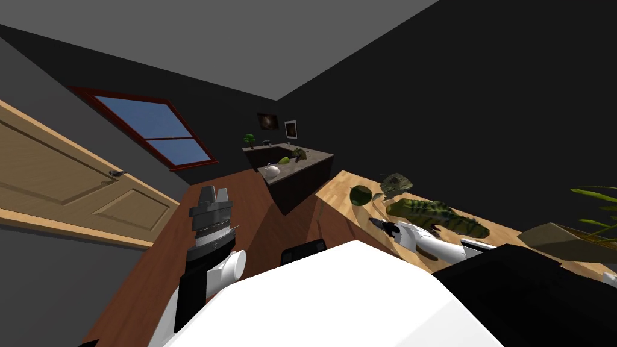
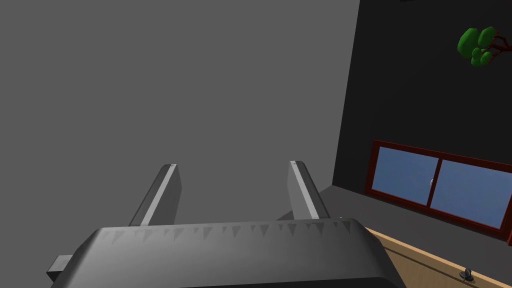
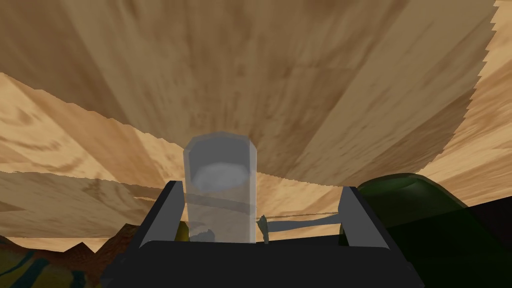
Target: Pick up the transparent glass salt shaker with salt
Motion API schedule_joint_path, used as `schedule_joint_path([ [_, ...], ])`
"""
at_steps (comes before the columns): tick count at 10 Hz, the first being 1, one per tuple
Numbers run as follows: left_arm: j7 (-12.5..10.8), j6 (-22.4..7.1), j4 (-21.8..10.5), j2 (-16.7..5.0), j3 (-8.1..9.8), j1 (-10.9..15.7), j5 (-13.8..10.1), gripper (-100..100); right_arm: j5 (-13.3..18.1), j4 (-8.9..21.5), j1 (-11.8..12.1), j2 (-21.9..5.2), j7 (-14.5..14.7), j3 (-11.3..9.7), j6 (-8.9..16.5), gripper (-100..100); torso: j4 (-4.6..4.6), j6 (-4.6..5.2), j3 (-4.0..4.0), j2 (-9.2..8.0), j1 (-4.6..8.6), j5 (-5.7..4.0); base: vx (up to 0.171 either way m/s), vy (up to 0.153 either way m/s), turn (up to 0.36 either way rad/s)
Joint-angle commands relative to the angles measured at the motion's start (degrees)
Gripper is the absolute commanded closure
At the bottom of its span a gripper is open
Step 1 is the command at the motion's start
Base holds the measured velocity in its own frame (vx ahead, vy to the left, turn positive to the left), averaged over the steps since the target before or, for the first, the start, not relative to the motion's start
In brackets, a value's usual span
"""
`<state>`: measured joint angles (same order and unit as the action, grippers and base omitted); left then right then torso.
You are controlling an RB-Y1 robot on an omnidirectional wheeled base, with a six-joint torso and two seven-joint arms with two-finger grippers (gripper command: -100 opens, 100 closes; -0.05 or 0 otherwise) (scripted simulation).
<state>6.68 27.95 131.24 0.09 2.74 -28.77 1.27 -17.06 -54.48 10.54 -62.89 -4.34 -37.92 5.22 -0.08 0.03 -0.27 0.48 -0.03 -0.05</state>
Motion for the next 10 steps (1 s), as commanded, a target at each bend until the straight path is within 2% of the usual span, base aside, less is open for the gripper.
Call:
schedule_joint_path([
  [1, 0.0, 0.0, 0.0, 0.0, 0.0, 0.0, 0.0, 0, 0.0, 1.0, 2.9, 1.4, 2.8, 2.9, -2.8, -100, 0.0, 0.0, 0.0, 0.0, 0.0, 0.0, 0.13, -0.004, 0.006],
  [3, 0.0, 0.0, 0.0, 0.0, 0.0, 0.0, 0.0, 0, 0.0, 1.0, 4.5, 1.4, 2.8, 4.4, -2.8, -100, 0.0, -0.07, -0.04, 0.08, 0.11, -0.08, 0.082, 0.004, 0.001],
  [4, 0.0, 0.0, 0.0, 0.0, 0.0, 0.0, 0.0, 0, 0.0, 1.8, 7.2, 2.5, 5.3, 7.1, -5.4, -100, 0.04, -0.07, 0.06, -0.09, 0.1, -0.07, 0.082, 0.02, 0.005],
  [5, 0.0, 0.0, 0.0, 0.0, 0.0, 0.0, 0.0, 0, 0.0, 1.8, 8.1, 2.5, 5.3, 7.8, -5.4, -100, 0.03, -0.06, 0.04, -0.04, 0.07, -0.07, 0.096, 0.012, -0.007],
  [6, 0.0, 0.0, 0.0, 0.0, 0.0, 0.0, 0.0, 0, 0.0, 2.6, 10.0, 3.5, 7.6, 9.6, -7.9, -100, 0.02, -0.08, 0.01, 0.0, 0.09, -0.07, 0.135, 0.009, 0.001],
  [8, 0.0, 0.0, 0.0, 0.0, 0.0, 0.0, 0.0, 0, 0.0, 2.6, 11.7, 3.5, 7.7, 11.2, -8.0, -100, -0.01, -0.09, -0.06, 0.12, 0.08, -0.07, 0.087, 0.013, 0.002],
  [9, 0.0, 0.0, 0.0, 0.0, 0.0, 0.0, 0.0, 0, 0.0, 3.4, 13.5, 4.6, 10.2, 12.7, -10.6, -100, 0.03, -0.07, 0.04, -0.08, 0.1, -0.07, 0.076, 0.014, 0.0],
  [10, 0.0, 0.0, 0.0, 0.0, 0.0, 0.0, 0.0, 0, 0.0, 3.4, 15.2, 4.6, 10.2, 14.1, -10.6, -100, 0.04, -0.07, 0.05, -0.06, 0.08, -0.07, 0.089, 0.01, -0.004],
])
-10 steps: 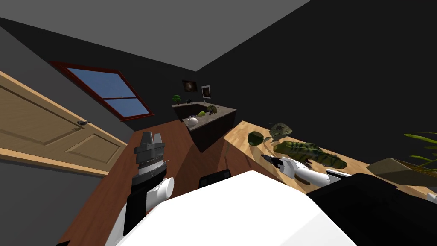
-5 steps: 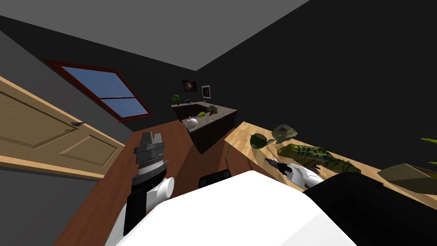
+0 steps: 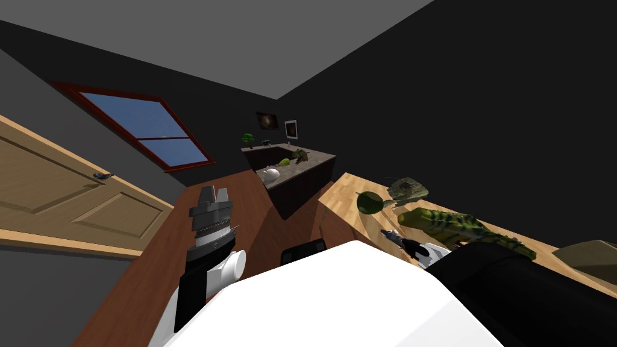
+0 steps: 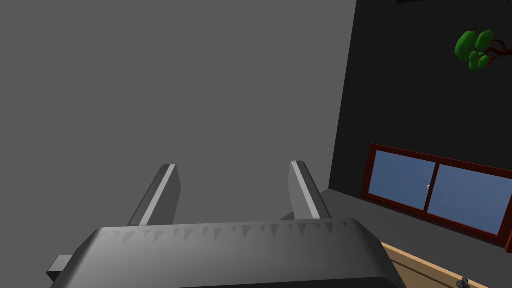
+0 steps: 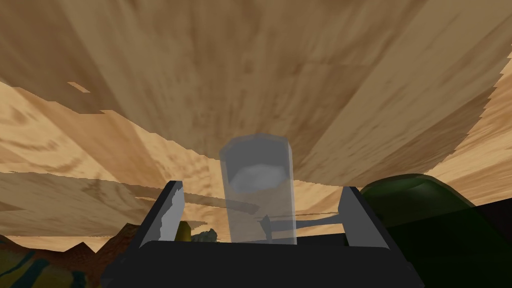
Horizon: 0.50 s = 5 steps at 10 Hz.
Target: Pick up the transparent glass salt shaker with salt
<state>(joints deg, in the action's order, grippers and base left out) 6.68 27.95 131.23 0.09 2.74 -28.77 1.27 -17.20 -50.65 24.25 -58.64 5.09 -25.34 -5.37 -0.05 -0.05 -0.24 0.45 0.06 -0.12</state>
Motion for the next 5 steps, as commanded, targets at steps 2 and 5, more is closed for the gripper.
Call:
schedule_joint_path([
  [2, 0.0, 0.0, 0.0, 0.0, 0.0, 0.0, 0.0, 0, 0.2, 0.4, 4.4, 1.4, 3.2, 4.6, -2.6, -100, 0.02, 0.0, 0.05, -0.1, 0.03, 0.0, 0.071, -0.004, 0.003],
  [5, 0.0, 0.0, 0.0, 0.0, 0.0, 0.0, 0.0, 0, 0.2, 1.2, 8.7, 2.5, 5.6, 8.8, -5.2, -100, -0.02, 0.0, -0.07, 0.12, -0.08, 0.01, 0.115, 0.022, -0.002],
])
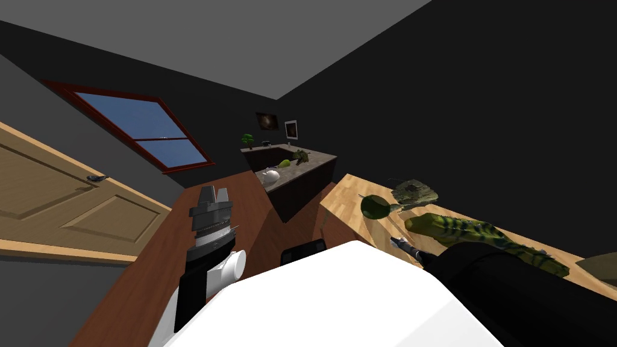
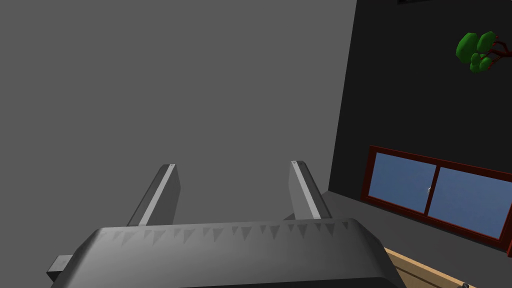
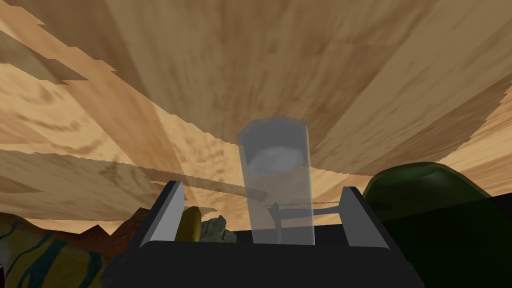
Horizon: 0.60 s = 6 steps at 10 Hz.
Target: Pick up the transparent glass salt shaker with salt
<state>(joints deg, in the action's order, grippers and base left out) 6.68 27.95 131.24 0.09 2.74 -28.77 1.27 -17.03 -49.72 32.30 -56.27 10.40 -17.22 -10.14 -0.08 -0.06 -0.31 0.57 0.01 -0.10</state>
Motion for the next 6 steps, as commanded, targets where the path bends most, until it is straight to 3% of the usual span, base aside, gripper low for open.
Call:
schedule_joint_path([
  [1, 0.0, 0.0, 0.0, 0.0, 0.0, 0.0, 0.0, 0, 0.0, 0.0, 0.0, 0.0, 0.0, 0.0, 0.0, -100, 0.0, 0.0, 0.0, 0.0, 0.0, 0.0, 0.043, 0.004, -0.005],
  [2, 0.0, 0.0, 0.0, 0.0, 0.0, 0.0, 0.0, 0, 0.0, 0.0, 0.2, 0.0, 0.2, 0.2, -0.2, 100, 0.04, -0.02, 0.1, -0.18, 0.05, -0.02, 0.009, 0.002, 0.002],
  [6, 0.0, 0.0, 0.0, 0.0, 0.0, 0.0, 0.0, 0, 0.0, 0.0, 0.1, 0.0, 0.1, 0.2, -0.2, 100, 0.09, 0.01, 0.25, -0.43, 0.23, -0.1, 0.001, 0.001, 0.002],
])
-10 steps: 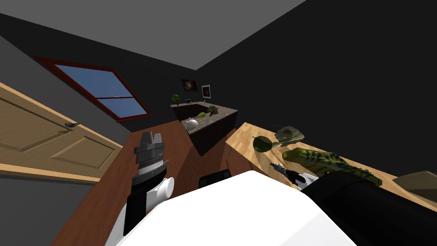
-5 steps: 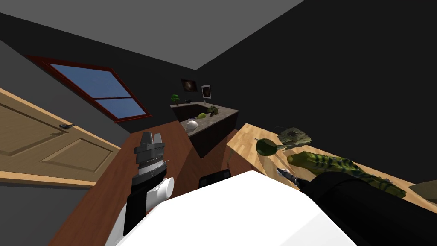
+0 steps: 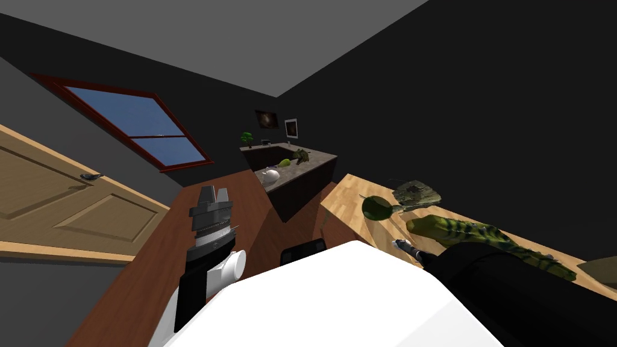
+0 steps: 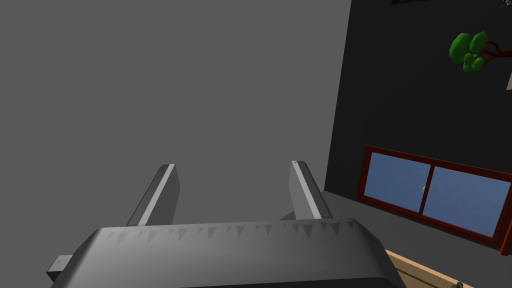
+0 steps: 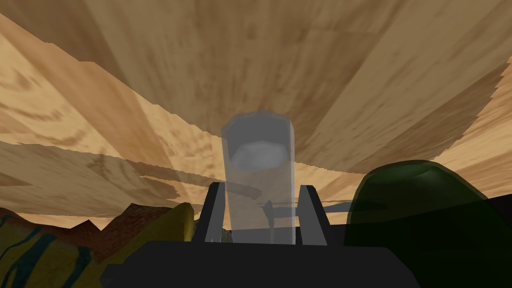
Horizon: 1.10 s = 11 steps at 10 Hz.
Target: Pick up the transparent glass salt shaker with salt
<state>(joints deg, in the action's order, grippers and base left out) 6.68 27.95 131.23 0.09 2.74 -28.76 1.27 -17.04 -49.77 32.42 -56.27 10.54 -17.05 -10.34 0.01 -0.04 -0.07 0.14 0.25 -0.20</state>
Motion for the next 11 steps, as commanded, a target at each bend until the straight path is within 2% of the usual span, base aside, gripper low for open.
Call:
schedule_joint_path([
  [1, 0.0, 0.0, 0.0, 0.0, 0.0, 0.0, 0.0, 0, 0.0, 0.0, 0.0, 0.0, 0.0, 0.0, 0.0, 0, 0.0, 0.0, 0.0, 0.0, 0.0, 0.0, 0.0, 0.0, 0.0],
  [2, 0.0, 0.0, 0.0, 0.0, 0.0, 0.0, 0.0, 0, 0.0, -0.5, -2.9, -1.0, -2.3, -2.9, 2.4, 100, 0.0, 0.0, 0.0, 0.0, 0.0, 0.0, -0.102, -0.007, -0.012],
  [3, 0.0, 0.0, 0.0, 0.0, 0.0, 0.0, 0.0, 0, 0.0, -1.3, -4.3, -2.0, -3.8, -4.2, 4.2, 100, 0.05, -0.06, 0.13, -0.24, 0.03, -0.08, -0.212, -0.026, 0.013],
  [5, 0.0, 0.0, 0.0, 0.0, 0.0, 0.0, 0.0, 0, 0.0, -1.3, -6.6, -2.0, -4.7, -6.3, 5.0, 100, 0.11, 0.05, 0.35, -0.63, 0.14, -0.17, -0.127, -0.02, 0.006],
  [6, 0.0, 0.0, 0.0, 0.0, 0.0, 0.0, 0.0, 0, 0.0, -2.1, -8.7, -3.1, -7.2, -8.5, 7.6, 100, 0.04, 0.11, 0.21, -0.39, 0.21, -0.26, -0.07, 0.001, -0.019],
  [7, 0.0, 0.0, 0.0, 0.0, 0.0, 0.0, 0.0, 0, 0.0, -2.1, -10.1, -3.1, -7.2, -9.7, 7.6, 100, 0.02, 0.06, 0.16, -0.31, 0.2, -0.35, -0.083, -0.013, -0.008],
  [8, 0.0, 0.0, 0.0, 0.0, 0.0, 0.0, 0.0, 0, 0.0, -2.9, -12.3, -4.2, -9.6, -11.7, 10.0, 100, 0.0, 0.02, 0.13, -0.28, 0.29, -0.54, -0.116, -0.027, 0.006],
  [10, 0.0, 0.0, 0.0, 0.0, 0.0, 0.0, 0.0, 0, 0.0, -2.9, -13.8, -4.2, -9.6, -13.1, 10.1, 100, 0.03, 0.03, 0.19, -0.37, 0.38, -0.58, -0.087, -0.011, 0.006],
  [11, 0.0, 0.0, 0.0, 0.0, 0.0, 0.0, 0.0, 0, 0.0, -3.7, -16.1, -5.2, -12.0, -15.2, 12.7, 100, 0.0, 0.04, 0.12, -0.25, 0.35, -0.62, -0.1, -0.004, -0.009],
])
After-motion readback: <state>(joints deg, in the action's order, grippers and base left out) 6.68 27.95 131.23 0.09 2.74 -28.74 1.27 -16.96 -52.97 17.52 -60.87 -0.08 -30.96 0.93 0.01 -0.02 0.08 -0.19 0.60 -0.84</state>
